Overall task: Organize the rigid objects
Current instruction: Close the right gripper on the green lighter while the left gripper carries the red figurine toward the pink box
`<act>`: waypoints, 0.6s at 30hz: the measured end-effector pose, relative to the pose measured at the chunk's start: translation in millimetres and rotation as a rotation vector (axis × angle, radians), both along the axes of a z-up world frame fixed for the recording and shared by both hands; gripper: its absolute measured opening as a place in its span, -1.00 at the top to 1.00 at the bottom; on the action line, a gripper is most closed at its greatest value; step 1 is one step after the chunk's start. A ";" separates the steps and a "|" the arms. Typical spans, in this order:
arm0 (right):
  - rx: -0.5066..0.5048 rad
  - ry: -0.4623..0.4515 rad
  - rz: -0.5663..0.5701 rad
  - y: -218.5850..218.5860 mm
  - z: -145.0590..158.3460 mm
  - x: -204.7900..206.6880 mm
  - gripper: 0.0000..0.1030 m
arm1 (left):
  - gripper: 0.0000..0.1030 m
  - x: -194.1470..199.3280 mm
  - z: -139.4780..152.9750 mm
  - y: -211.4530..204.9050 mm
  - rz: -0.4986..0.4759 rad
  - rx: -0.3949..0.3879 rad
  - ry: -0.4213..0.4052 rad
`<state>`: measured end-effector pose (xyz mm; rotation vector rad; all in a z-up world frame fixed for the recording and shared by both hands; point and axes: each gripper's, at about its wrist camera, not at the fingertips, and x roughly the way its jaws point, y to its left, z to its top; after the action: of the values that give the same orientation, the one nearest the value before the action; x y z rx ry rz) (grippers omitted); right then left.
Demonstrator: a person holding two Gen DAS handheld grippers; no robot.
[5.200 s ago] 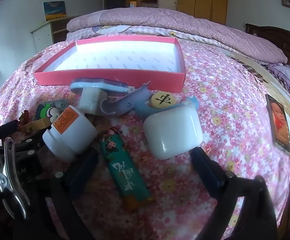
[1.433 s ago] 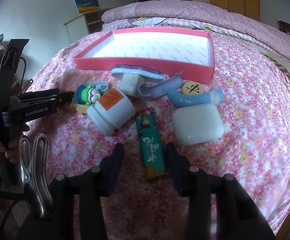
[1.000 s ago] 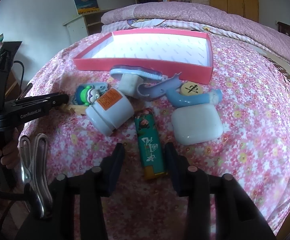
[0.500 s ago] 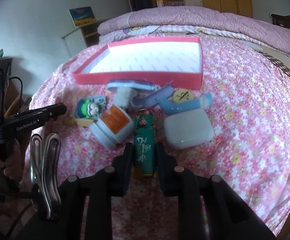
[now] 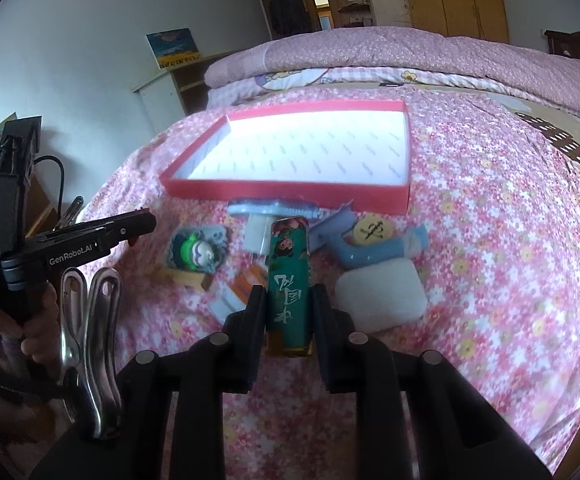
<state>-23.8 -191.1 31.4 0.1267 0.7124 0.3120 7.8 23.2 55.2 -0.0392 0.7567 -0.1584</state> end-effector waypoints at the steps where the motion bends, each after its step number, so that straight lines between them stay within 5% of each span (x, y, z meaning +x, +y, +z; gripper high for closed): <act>1: 0.002 -0.003 0.000 -0.9 1.4 1.2 0.54 | 0.56 2.2 2.1 -1.1 -0.003 -0.001 -0.004; 18: 0.010 -0.016 -0.007 -5.9 27.3 45.5 0.54 | 0.56 54.9 25.1 -20.2 -0.025 0.025 -0.049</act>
<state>21.7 -197.0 58.6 0.1360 0.6940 0.3098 62.6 3.0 80.3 -0.0023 0.7102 -0.1737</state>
